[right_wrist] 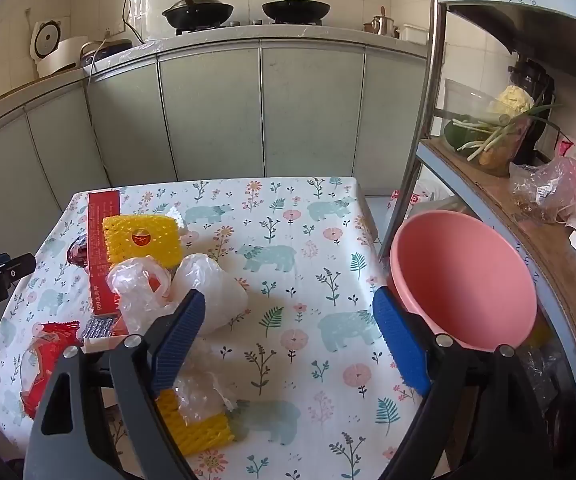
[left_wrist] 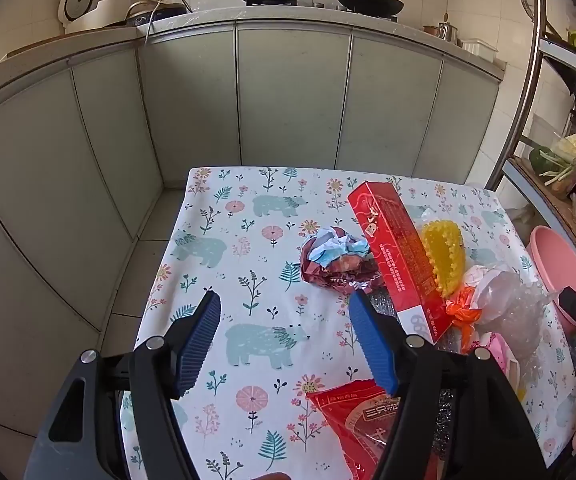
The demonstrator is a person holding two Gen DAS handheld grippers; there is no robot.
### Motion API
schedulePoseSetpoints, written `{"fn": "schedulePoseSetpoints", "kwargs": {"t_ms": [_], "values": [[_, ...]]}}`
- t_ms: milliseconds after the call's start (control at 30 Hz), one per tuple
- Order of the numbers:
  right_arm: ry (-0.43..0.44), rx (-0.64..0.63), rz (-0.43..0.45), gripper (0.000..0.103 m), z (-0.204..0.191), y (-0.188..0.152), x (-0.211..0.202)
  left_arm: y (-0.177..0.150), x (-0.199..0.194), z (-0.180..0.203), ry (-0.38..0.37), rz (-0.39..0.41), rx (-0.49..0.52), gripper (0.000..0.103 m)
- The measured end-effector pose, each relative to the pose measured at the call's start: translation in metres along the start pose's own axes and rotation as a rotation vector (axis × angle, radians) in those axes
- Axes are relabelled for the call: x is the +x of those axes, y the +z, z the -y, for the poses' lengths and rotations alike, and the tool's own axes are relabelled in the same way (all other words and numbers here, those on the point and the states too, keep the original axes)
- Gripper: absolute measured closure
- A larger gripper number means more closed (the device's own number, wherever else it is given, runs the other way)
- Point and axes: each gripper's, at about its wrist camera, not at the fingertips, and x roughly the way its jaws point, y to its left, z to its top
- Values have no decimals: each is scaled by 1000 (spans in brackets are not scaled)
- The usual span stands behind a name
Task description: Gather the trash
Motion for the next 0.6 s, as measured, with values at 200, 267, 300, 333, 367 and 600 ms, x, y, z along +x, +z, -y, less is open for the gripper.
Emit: {"fn": "schedulePoseSetpoints", "kwargs": {"t_ms": [200,267,300,333,367,600], "values": [[3,8,14,17,0,0,-4,0,0,0,-2,-3,1,37],[3,13,13,17,2,0,-5,0,-1,0,-2,-2,4,37],[4,14,13,17,2,-1,-5,1,-2,-1,-2,-2,5,37],[7,12,14,17,4,0,-6,1,-2,-1,-2,-2,5,37],[8,13,14,17,5,0,-7,1,-2,-1,-2,-1,6,37],[8,5,18,17,2,0,-9,1,-12,4,-6,8,7,37]]}}
